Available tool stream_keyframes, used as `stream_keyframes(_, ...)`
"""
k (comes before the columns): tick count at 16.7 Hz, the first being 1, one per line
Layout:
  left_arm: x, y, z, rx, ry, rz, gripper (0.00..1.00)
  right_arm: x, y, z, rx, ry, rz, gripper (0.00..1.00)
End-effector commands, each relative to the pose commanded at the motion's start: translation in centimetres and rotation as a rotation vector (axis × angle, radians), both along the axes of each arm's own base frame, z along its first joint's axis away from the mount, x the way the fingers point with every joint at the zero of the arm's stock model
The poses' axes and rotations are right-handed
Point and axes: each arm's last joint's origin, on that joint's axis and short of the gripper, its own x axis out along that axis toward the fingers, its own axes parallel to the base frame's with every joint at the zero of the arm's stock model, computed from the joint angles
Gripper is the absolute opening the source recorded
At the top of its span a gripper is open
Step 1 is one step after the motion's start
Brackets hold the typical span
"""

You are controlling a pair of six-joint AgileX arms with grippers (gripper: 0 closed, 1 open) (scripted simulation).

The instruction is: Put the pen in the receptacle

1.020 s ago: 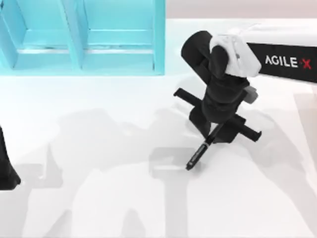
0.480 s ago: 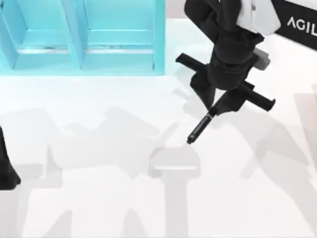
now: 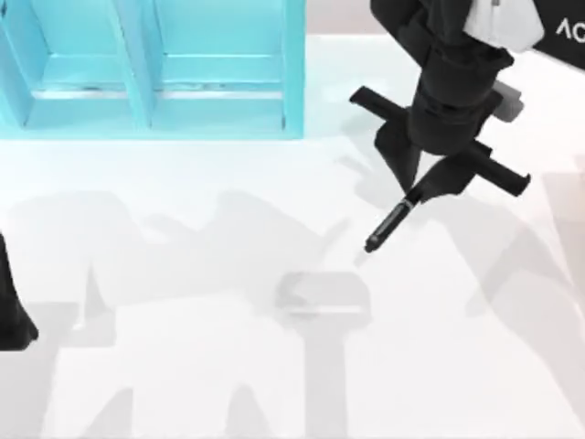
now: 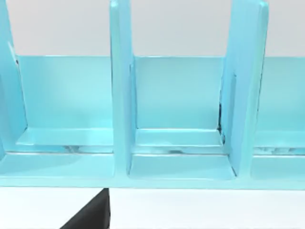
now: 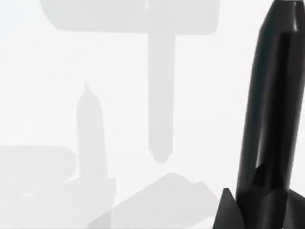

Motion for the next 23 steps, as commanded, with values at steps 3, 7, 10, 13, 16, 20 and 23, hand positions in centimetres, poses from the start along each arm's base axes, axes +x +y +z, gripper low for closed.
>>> stream_keyframes(3,0.0,0.0,0.0,0.000,0.000,0.000,1.00,2.1,-6.2,0.4,-0.003,0.006,-0.124,0.00)
stream_keyframes(7,0.0,0.0,0.0,0.000,0.000,0.000,1.00,3.2,-20.1,0.8,-0.011,0.027,-0.403,0.00)
stream_keyframes(10,0.0,0.0,0.0,0.000,0.000,0.000,1.00,0.6,-30.8,1.3,-0.013,0.039,-0.632,0.00)
stream_keyframes(13,0.0,0.0,0.0,0.000,0.000,0.000,1.00,-3.3,-37.8,2.0,-0.010,0.037,-0.796,0.00)
stream_keyframes(16,0.0,0.0,0.0,0.000,0.000,0.000,1.00,-6.0,-41.1,2.5,-0.007,0.026,-0.878,0.00)
stream_keyframes(20,0.0,0.0,0.0,0.000,0.000,0.000,1.00,-6.6,-41.6,2.6,-0.006,0.023,-0.892,0.00)
stream_keyframes(23,0.0,0.0,0.0,0.000,0.000,0.000,1.00,-6.4,-41.5,2.6,-0.007,0.023,-0.891,0.00)
